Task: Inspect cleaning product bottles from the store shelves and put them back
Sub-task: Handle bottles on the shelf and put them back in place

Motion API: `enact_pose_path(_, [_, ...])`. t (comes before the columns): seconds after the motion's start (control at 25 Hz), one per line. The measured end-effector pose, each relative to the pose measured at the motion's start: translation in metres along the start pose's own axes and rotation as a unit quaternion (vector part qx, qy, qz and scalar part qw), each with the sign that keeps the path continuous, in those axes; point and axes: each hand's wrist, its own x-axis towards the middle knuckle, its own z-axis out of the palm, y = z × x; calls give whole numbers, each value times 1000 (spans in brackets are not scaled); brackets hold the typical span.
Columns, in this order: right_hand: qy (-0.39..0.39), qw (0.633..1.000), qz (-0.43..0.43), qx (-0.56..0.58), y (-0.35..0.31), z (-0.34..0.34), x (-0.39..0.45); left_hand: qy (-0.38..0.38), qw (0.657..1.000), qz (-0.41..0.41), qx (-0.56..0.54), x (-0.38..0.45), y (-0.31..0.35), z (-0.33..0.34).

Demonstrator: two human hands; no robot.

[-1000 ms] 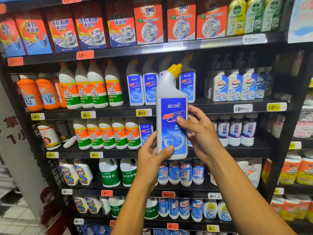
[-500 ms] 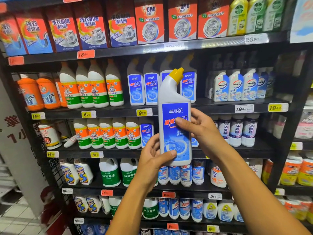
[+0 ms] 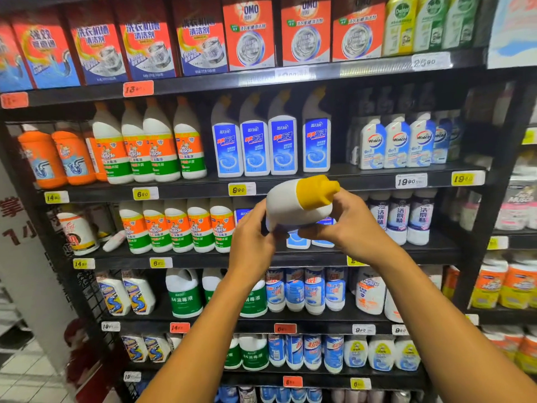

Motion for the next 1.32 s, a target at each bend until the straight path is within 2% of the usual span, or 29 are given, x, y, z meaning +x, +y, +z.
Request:
enact_pose_path(0.2, [-10, 1000, -16, -9, -4, -2, -4, -13, 1000, 1, -23, -5, 1, 2])
enact_pose_path(0.32, [6, 1000, -12, -7, -7, 1, -5, -68, 994, -4, -84, -10, 9, -6])
enact_pose_path(0.44, [65, 998, -9, -8, -10, 5, -4, -128, 981, -25, -142, -25, 9, -10])
enact_pose_path(0.56, [175, 980, 31, -91, -14, 21, -1, -128, 978, -45, -156, -43, 23, 5])
enact_pose_path(0.64, [220, 957, 64, -179, -15, 34, 0, -104, 977, -50, -178, -46, 31, 17])
enact_pose_path(0.68, [209, 955, 72, -197, -16, 37, 1, -90, 977, -42, -187, -46, 31, 18])
enact_pose_path(0.76, [142, 977, 74, -137, -20, 33, 2, -81, 974, -50, -207, -44, 27, 9])
enact_pose_path(0.84, [75, 993, 79, -51, -24, 22, 5, -103, 962, -78, -241, -40, 24, -4])
enact_pose_path(1.0, [-4, 995, 101, 12, -23, 16, 15, -151, 946, -109, -264, -37, 27, -17])
enact_pose_path(1.2, [-45, 994, 75, 64, -19, 13, 21, -190, 932, -122, -285, -40, 30, -21])
enact_pose_path(1.32, [-32, 996, 54, 70, -19, 13, 21, -202, 930, -115, -285, -38, 32, -22])
